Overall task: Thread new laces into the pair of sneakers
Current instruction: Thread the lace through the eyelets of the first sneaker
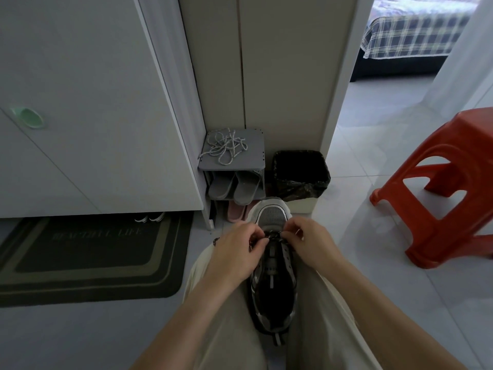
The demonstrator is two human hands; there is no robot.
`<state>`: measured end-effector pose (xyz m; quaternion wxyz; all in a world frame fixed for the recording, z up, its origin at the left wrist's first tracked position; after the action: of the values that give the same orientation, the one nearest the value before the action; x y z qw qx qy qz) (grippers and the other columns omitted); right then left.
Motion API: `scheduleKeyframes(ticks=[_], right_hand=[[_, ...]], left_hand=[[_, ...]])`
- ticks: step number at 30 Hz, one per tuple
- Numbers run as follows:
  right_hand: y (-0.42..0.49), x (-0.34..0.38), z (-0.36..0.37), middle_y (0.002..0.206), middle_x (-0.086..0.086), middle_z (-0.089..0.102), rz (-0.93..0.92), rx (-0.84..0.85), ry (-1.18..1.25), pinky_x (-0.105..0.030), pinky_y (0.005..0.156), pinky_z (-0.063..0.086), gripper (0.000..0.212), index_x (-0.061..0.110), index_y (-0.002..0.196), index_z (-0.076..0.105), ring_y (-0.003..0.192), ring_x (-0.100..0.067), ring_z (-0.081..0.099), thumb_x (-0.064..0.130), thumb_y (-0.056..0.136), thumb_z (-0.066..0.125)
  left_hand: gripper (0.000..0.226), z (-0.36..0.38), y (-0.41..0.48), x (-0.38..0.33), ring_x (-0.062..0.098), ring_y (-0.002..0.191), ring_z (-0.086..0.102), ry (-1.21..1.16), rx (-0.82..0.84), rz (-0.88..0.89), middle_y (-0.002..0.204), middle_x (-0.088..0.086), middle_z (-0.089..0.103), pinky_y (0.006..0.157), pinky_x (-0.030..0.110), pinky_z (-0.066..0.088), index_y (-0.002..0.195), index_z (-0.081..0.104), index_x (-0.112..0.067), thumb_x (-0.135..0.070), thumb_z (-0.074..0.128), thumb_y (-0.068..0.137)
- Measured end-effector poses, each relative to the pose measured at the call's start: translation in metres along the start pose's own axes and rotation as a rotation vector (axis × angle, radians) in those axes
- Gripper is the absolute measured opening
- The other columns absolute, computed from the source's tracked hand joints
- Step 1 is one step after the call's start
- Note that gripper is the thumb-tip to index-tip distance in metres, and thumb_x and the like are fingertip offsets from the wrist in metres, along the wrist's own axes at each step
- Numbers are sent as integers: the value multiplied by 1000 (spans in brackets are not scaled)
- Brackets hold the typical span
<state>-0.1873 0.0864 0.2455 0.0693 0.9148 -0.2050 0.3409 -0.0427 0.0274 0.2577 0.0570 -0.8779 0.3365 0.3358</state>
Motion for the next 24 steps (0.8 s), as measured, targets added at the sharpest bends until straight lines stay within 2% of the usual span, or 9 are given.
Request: scheduleKeyframes(ticks=[3,5,7,10,13,16,20,22,24], right_hand=[[3,9,3,93,8,54,-65,24,-164,-38,91,40,6,27,87,52,88,-17,54,30,92,53],[3,15,3,104,4,55,-104,20,-301,-33,92,32,12,22,98,52,99,-18,54,31,96,44],[2,21,0,106,2,56,-121,-9,-353,-32,91,30,18,19,103,51,100,-19,54,30,98,39],[4,30,-5,103,2,57,-130,-35,-373,-33,90,31,18,17,103,50,93,-19,57,29,98,37],[12,53,-25,97,2,58,-160,-125,-293,-35,92,36,16,17,98,50,84,-18,58,27,98,37],[20,72,-48,97,6,59,-207,-203,-246,-35,93,35,13,20,97,54,84,-17,58,28,97,44],[16,36,-33,89,11,57,-81,-82,-192,-31,85,39,10,29,85,57,78,-10,54,38,87,61],[8,12,-16,87,10,59,9,-2,-87,-29,78,44,9,29,86,60,78,-9,55,34,83,67],[3,1,-10,87,8,62,43,-22,52,-25,74,45,9,26,87,63,79,-10,57,26,81,70]], left_hand=[[12,3,-1,1,-4,85,53,-27,-12,-5,99,-17,51,77,19,49,98,58,-30,-36,59,88],[14,3,0,1,-9,86,50,-39,-17,-14,100,-17,52,75,9,43,102,59,-28,-34,60,89],[17,2,0,2,-11,85,49,-57,-26,-33,101,-17,52,72,4,39,105,59,-28,-33,61,89],[22,0,1,1,-7,87,50,-77,-44,-54,101,-17,53,71,5,38,109,59,-26,-33,61,89],[21,2,2,0,-5,89,51,-93,-47,-81,100,-19,52,68,6,37,109,58,-27,-31,61,88],[21,3,1,5,-5,91,53,-142,-39,-126,102,-18,56,67,7,37,107,57,-30,-31,62,87],[25,1,0,8,-4,93,52,-155,-31,-124,104,-17,52,70,5,37,110,56,-29,-33,63,86],[27,1,0,6,-4,94,50,-151,-38,-110,107,-17,50,70,4,36,112,55,-28,-34,63,87],[27,2,-1,6,-4,95,47,-153,-39,-110,109,-16,47,70,2,34,112,55,-28,-34,63,87]])
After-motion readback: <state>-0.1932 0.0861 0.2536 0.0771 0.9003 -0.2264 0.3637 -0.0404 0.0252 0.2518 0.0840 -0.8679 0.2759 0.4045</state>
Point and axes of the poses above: each hand's wrist, its own y-axis towards the middle knuckle, its own z-axis out of the palm, x = y × z, the point moved 9 cm from there along y, towards the middle knuckle
